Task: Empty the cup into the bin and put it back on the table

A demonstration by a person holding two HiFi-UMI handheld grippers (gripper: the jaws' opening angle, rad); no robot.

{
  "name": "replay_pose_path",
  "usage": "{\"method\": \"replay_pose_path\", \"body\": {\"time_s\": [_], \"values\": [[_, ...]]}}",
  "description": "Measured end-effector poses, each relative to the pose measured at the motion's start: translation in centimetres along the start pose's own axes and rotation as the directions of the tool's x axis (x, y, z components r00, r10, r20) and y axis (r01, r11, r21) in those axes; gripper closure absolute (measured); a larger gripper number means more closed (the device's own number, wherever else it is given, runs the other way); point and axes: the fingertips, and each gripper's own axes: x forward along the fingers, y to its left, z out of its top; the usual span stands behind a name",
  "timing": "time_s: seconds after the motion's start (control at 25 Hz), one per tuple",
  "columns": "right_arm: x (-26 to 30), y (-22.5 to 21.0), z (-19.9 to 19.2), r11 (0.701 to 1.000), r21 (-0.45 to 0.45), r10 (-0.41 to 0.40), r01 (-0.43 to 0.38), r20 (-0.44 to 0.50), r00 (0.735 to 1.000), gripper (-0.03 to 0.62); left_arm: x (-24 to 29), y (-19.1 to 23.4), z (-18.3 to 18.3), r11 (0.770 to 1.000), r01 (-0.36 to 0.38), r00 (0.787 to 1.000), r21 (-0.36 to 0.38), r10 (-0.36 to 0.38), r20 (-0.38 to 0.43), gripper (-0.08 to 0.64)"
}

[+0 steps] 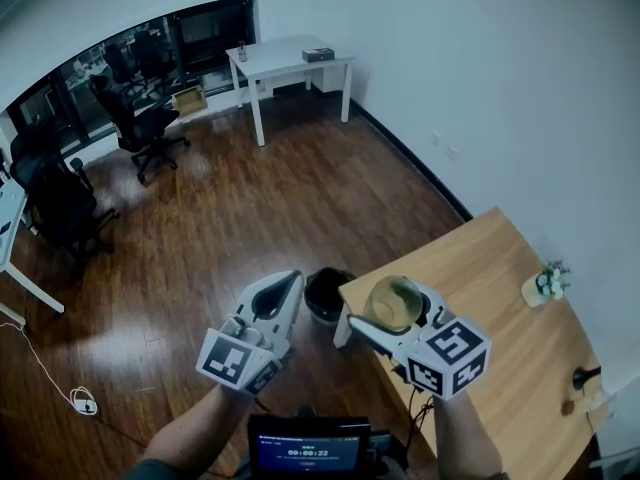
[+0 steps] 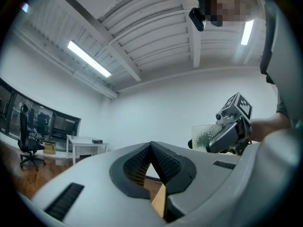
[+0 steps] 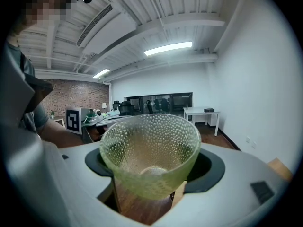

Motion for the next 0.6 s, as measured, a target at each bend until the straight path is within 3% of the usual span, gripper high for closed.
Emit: {"method": "replay_pose_path", "body": {"time_s": [0.24, 0.6], "values": [[2.9, 0.3, 1.5, 1.000, -0.022, 0.020, -0.021, -0.024, 1.000, 0.192, 0.5, 2.5, 1.0, 0.997, -0.008, 0.998, 0.081, 0.002, 0.063, 0.560], [6.2, -1.4, 3.7, 0.998, -0.041, 0.042, -0.043, -0.031, 0.999, 0.192, 2.1, 5.0, 2.2, 0.992, -0.021, 0.988, 0.126, 0.002, 0.155, 0.560]]}}
